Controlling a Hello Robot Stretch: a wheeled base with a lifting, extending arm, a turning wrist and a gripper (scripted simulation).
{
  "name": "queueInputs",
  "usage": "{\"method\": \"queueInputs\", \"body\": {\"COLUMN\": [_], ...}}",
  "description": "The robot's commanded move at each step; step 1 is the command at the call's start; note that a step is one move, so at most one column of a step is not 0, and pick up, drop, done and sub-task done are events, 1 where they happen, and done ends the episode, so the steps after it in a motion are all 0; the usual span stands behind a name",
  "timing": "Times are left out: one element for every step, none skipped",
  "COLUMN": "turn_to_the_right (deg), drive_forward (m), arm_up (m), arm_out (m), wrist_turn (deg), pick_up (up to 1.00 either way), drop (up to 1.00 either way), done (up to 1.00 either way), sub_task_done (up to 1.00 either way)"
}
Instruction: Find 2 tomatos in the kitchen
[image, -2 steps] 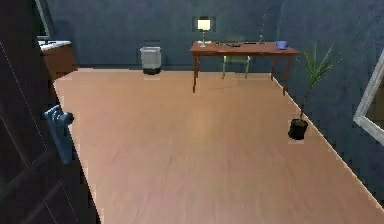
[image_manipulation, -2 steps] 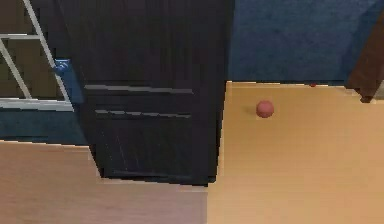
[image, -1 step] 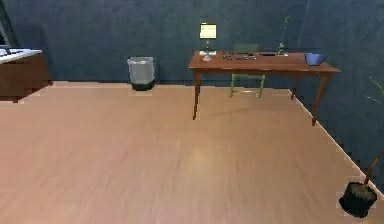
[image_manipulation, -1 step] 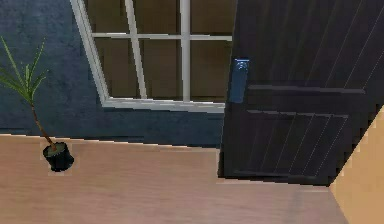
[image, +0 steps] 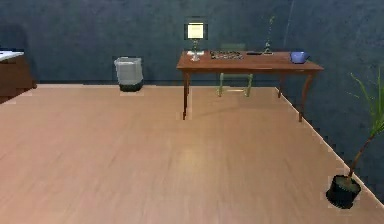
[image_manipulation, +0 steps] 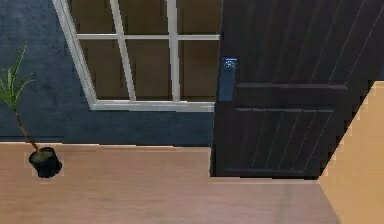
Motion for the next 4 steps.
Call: {"method": "queueInputs", "body": {"turn_to_the_right": [0.0,-39.0,0.0,-27.0], "drive_forward": [0.10,0.00,0.45,0.00], "arm_up": [0.00,0.00,0.00,0.00], "arm_out": [0.00,0.00,0.00,0.00], "wrist_turn": [0.0,0.0,0.0,0.0], "pick_up": [0.00,0.00,0.00,0.00], "drop": [0.00,0.00,0.00,0.00], "done": [0.00,0.00,0.00,0.00], "sub_task_done": [0.00,0.00,0.00,0.00]}}
